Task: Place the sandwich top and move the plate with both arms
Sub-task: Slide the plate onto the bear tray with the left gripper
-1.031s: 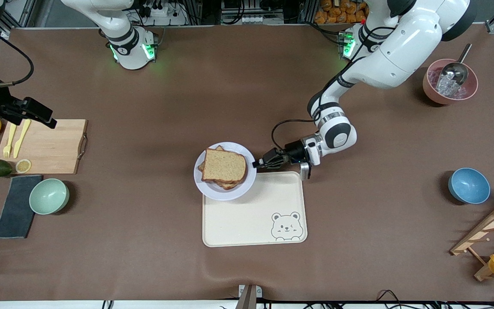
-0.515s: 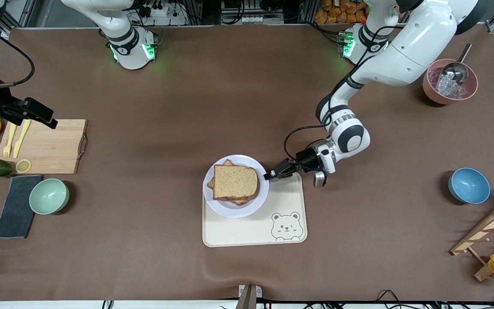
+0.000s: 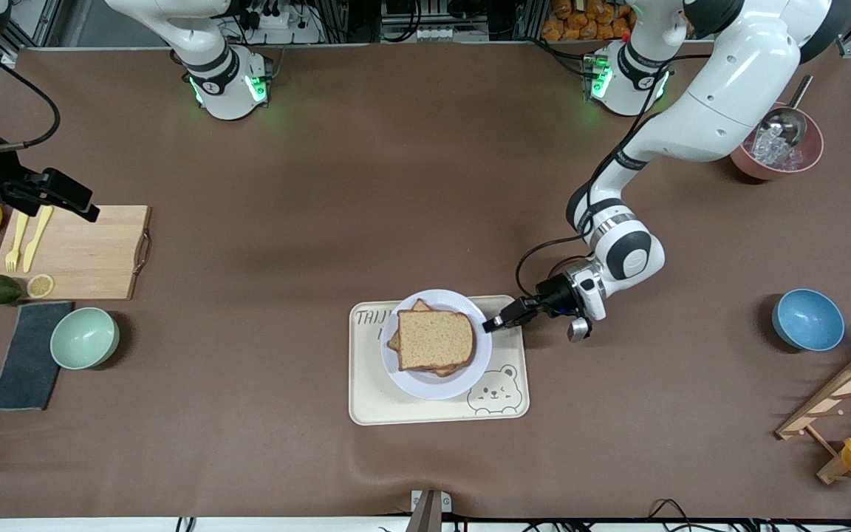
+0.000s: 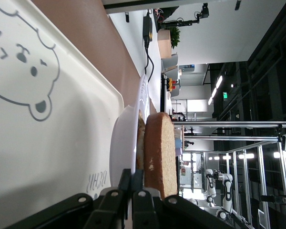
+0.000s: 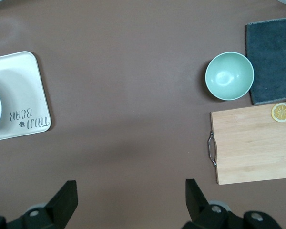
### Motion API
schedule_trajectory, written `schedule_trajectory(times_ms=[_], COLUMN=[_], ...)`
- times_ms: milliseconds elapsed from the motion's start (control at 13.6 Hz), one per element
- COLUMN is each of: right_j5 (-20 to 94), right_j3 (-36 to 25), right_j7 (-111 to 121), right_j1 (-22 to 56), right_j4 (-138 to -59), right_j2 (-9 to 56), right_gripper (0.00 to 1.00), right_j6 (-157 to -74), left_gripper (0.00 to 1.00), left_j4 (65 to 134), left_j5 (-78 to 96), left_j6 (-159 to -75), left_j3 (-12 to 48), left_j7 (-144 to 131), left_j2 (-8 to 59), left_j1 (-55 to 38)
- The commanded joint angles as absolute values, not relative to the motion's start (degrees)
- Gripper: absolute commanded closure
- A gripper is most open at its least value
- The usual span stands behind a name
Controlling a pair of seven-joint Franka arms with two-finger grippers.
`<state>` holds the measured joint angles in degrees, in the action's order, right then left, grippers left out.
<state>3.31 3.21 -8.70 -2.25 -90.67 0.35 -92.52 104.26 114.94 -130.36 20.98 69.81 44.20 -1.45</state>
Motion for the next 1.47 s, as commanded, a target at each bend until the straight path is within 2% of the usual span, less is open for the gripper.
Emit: schedule_trajectory(times_ms=[0, 810, 884, 1031, 1105, 1399], right_j5=[2.2, 2.3, 2.3, 2.3, 2.3, 2.3], right_j3=[3.3, 3.4, 3.4, 3.4, 3.4, 3.4], right_j7=[-9.7, -9.7, -9.7, -9.7, -9.7, -9.7], right_j1=[-1.9, -2.0, -2.0, -2.0, -2.0, -2.0], right_j4=[-89.4, -89.5, -89.5, -89.5, -89.5, -89.5], right_j2=[1.0, 1.1, 1.1, 1.1, 1.1, 1.1], right_gripper=[0.0, 0.0, 0.0, 0.0, 0.0, 0.0], right_j6=[-91.8, -91.7, -91.7, -91.7, -91.7, -91.8], left_gripper=[1.0, 1.0, 0.88, 0.1, 0.0, 0.0], left_j4=[100.4, 97.6, 97.6, 98.1, 98.3, 98.7], left_j5=[113.0, 111.9, 111.8, 111.8, 111.6, 104.1], left_j6=[-130.2, -130.2, -130.3, -130.3, -130.4, -131.3], left_j3=[20.5, 19.4, 19.3, 19.3, 19.2, 19.2], left_j7=[68.4, 68.3, 68.3, 67.9, 67.5, 56.2], left_j2=[47.5, 52.3, 52.3, 52.0, 51.6, 48.0], left_j1=[-1.6, -3.0, -3.0, -2.7, -2.6, -2.0])
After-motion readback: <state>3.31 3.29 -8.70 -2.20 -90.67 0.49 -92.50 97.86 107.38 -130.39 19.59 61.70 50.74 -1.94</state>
